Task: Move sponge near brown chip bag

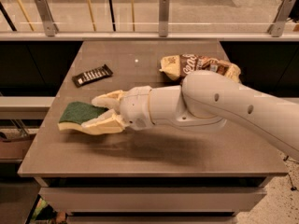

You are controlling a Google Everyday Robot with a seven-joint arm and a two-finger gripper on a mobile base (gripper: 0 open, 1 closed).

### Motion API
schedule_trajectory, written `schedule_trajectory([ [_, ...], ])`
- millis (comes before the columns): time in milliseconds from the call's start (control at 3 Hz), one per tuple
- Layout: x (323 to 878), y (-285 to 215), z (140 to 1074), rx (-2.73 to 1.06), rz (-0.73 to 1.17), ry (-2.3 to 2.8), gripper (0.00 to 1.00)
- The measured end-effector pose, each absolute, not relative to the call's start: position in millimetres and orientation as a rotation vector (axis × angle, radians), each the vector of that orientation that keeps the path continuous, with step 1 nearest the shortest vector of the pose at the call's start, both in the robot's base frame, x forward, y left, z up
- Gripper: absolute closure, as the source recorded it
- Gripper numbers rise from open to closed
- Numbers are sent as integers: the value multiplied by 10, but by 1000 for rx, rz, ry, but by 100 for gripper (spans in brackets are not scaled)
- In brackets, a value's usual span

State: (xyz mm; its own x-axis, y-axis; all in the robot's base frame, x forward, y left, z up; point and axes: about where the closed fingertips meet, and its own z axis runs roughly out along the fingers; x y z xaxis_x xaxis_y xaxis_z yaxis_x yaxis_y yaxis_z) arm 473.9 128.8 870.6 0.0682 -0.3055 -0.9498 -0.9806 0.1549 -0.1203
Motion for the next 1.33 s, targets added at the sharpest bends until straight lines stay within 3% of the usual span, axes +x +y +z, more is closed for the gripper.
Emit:
schedule_trajectory([
  [1333, 4467, -85, 9162, -1192, 683, 1456, 100],
])
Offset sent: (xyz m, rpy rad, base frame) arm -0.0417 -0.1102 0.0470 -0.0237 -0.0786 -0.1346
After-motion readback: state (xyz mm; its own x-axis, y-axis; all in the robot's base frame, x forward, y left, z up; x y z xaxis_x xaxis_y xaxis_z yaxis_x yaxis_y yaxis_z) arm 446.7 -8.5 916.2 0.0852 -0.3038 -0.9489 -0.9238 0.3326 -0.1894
